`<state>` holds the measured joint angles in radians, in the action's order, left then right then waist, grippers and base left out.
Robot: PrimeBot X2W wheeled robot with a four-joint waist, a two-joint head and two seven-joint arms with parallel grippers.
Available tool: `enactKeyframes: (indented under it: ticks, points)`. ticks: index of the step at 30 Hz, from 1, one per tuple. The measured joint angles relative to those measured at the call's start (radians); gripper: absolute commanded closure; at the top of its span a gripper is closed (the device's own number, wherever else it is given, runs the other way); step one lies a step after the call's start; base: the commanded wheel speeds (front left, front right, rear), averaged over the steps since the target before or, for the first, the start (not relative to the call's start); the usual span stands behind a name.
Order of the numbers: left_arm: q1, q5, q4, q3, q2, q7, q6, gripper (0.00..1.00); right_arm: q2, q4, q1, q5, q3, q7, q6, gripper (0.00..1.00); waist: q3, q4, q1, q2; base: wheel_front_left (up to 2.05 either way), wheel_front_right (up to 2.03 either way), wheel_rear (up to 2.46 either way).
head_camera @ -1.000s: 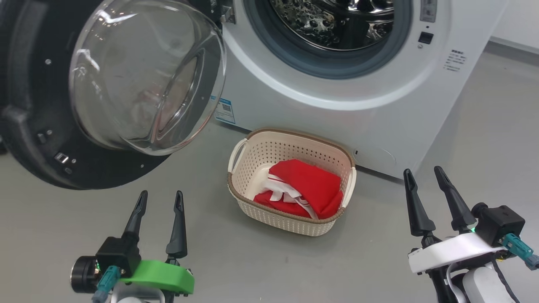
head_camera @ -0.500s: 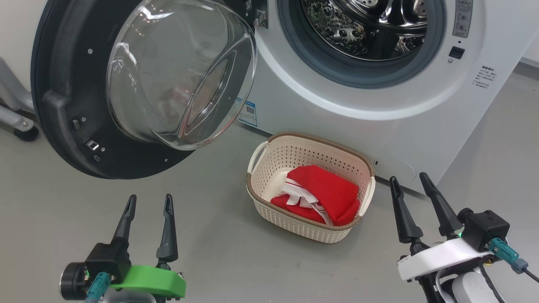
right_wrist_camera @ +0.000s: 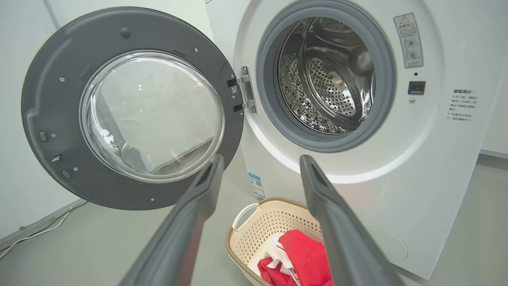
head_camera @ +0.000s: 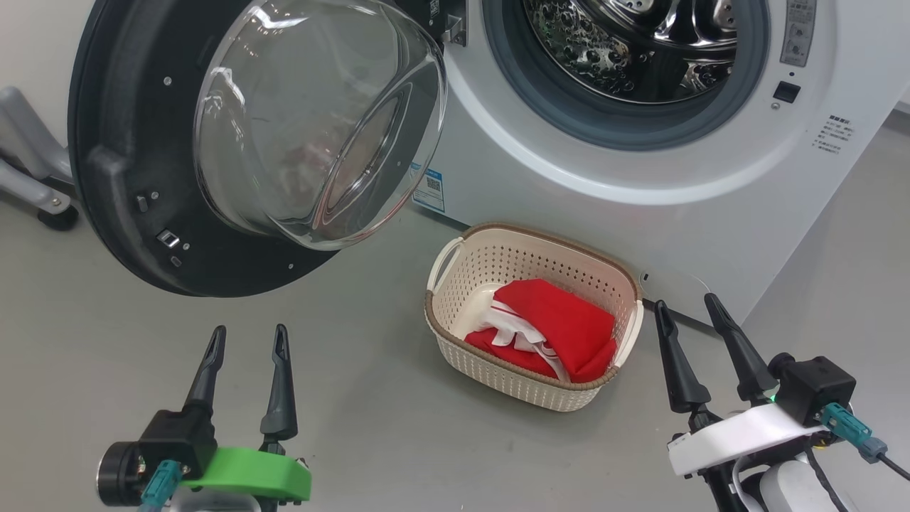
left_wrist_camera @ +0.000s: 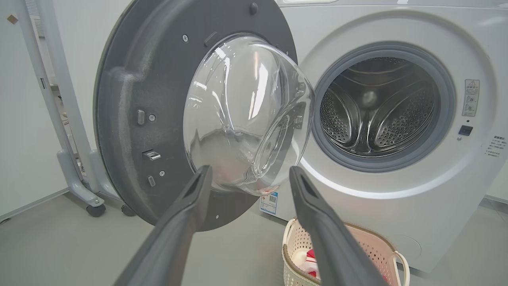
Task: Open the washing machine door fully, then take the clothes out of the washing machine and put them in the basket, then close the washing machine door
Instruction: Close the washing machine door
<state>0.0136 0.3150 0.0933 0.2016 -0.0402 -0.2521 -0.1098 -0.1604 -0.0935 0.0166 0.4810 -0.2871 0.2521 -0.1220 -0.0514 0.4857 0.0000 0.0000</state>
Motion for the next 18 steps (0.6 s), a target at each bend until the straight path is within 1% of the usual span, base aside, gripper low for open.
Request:
enactKeyframes:
  ticks: [18]
  points:
    - [-0.012,-0.001,-0.003,-0.003,0.000,0.000,-0.001,0.00,0.003,-0.006,0.000,0.000,-0.001,0.000,0.000,0.00,0.002,0.004,0.0000,0.0000,0.00,0.00,0.00]
